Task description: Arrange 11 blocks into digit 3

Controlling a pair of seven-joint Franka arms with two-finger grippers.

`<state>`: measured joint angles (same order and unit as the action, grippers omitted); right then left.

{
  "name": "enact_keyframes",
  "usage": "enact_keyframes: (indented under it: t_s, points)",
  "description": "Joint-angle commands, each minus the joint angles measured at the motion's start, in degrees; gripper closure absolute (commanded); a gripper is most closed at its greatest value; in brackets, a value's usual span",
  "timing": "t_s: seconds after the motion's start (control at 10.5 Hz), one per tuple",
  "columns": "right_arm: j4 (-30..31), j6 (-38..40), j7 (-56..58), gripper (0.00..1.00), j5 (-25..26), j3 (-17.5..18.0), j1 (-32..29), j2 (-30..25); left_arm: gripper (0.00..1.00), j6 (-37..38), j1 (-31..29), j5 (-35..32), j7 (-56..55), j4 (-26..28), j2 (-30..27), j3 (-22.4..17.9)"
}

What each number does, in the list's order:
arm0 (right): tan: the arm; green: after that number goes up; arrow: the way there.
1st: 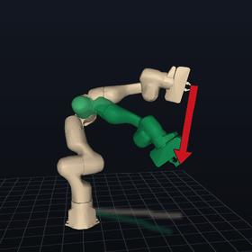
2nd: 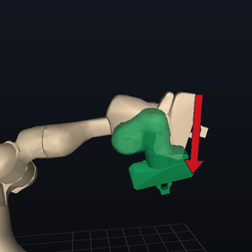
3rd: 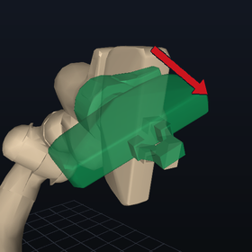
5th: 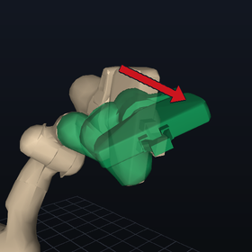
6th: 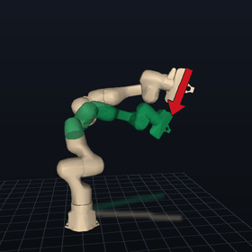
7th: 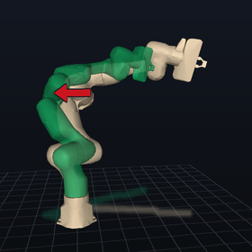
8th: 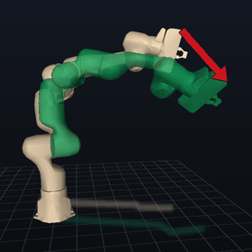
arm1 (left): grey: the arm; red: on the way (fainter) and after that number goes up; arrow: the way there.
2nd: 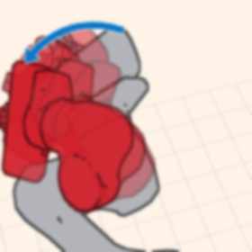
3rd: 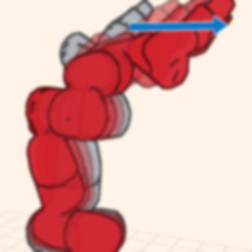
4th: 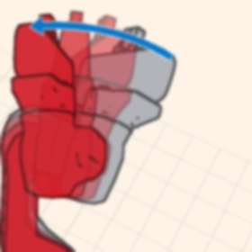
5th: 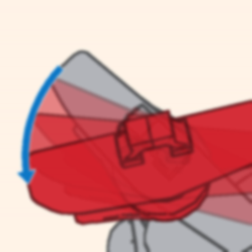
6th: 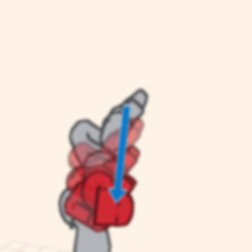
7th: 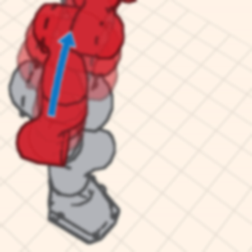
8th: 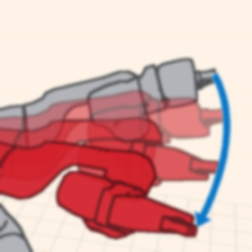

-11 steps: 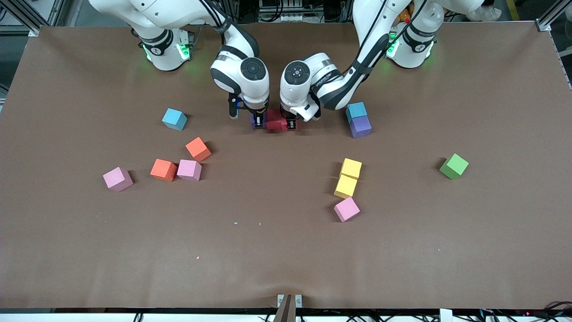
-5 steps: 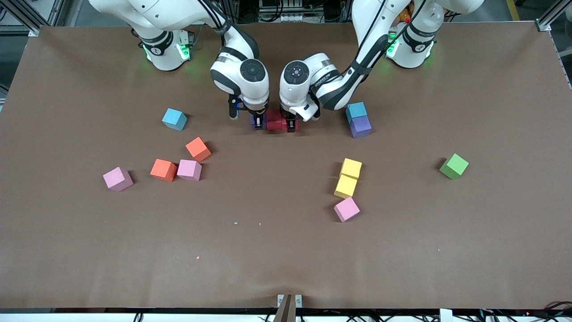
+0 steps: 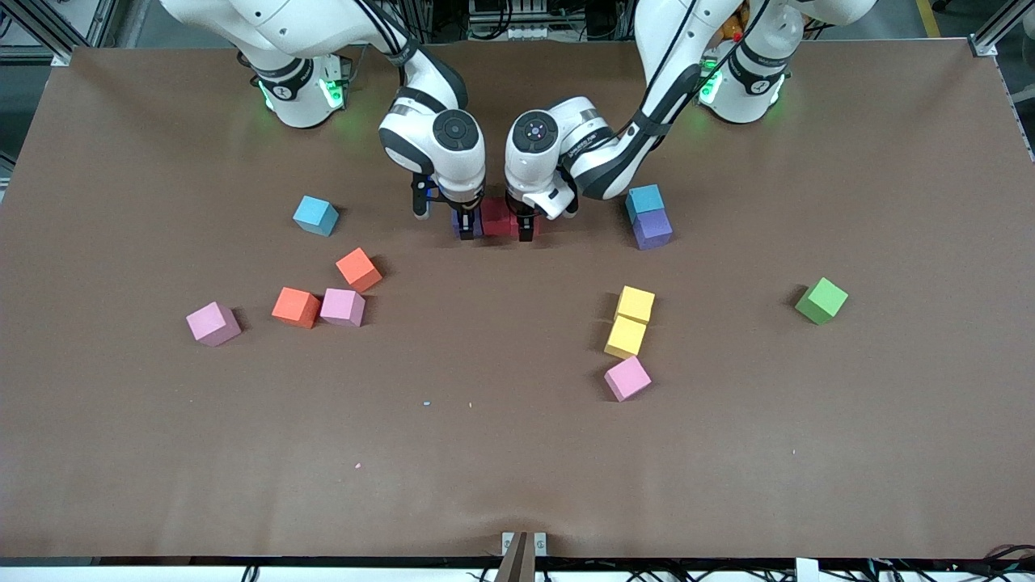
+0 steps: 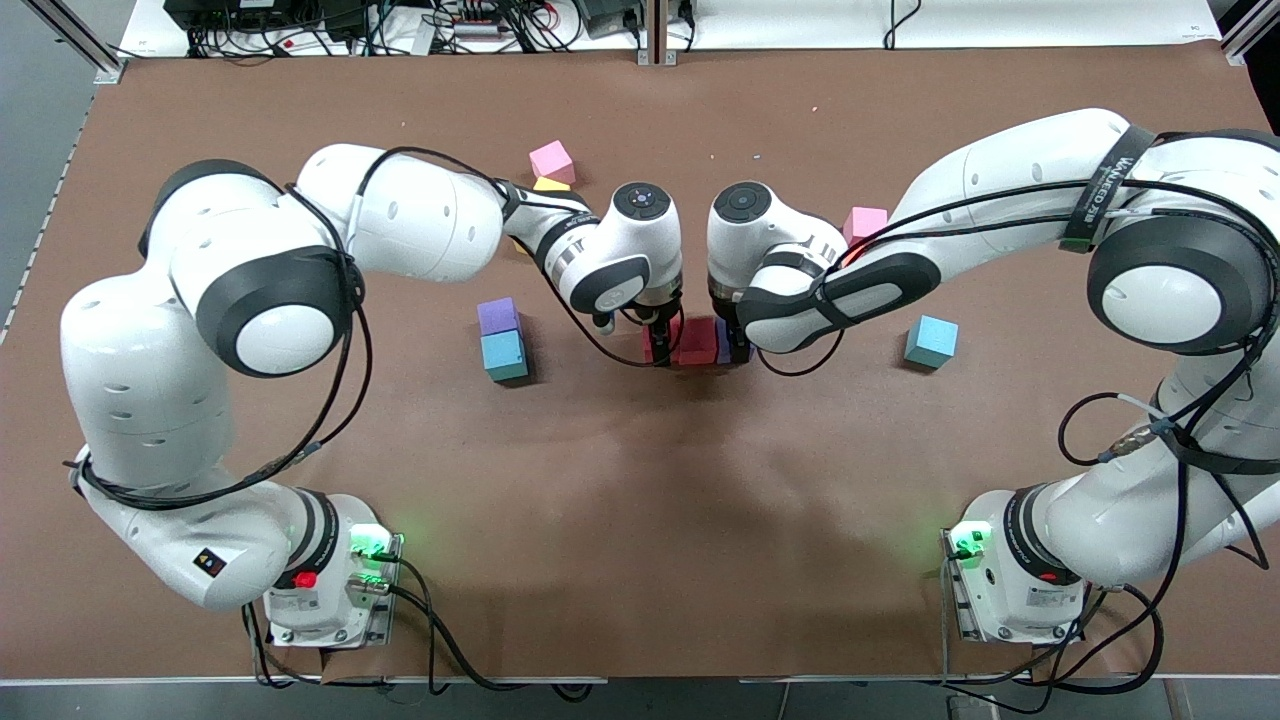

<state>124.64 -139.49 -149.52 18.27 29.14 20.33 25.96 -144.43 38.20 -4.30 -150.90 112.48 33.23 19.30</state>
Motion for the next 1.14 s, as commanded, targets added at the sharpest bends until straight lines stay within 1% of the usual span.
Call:
enact_keyframes:
  t_s: [0.0,0.19,0.28,0.47,0.66,0.85,0.95,1.04]
  points:
    - [-2.6,4.4,-1.8,0.0,1.6,0.9,-1.3,0.7,0.0,0.0,0.5,-1.9,-1.9,-0.2,-0.4,-0.2]
    - [-2.6,4.6,0.7,0.0,1.4,2.1,-3.7,-0.2,0.0,0.1,0.3,-1.9,-1.9,-0.2,-0.8,-0.1]
    - [-2.6,4.6,1.0,0.0,1.0,2.1,-3.9,-1.0,0.0,0.9,0.3,-1.9,-1.9,-0.1,-1.1,-0.1]
    - [-3.3,5.4,6.4,0.0,-4.4,2.3,-3.9,-2.7,0.0,3.1,0.4,-1.9,-1.9,-0.2,-2.0,-0.1]
    - [-7.1,13.9,9.0,0.0,-7.0,2.8,-4.0,-3.6,0.0,4.2,0.4,-1.9,-1.9,-0.3,-2.6,-0.1]
    - [-8.0,14.4,11.9,0.0,-8.9,2.8,-5.2,-5.0,0.0,5.3,0.4,-1.8,-1.9,-0.4,-3.4,0.0]
    - [-9.5,15.5,13.0,0.0,-9.6,2.3,-5.5,-5.2,0.0,5.6,0.4,-1.8,-1.9,-0.4,-4.0,0.0]
    - [-12.5,19.9,15.0,0.0,-9.7,1.5,-5.6,-5.2,0.0,5.7,0.4,-1.8,-2.0,-0.4,-4.5,0.0]
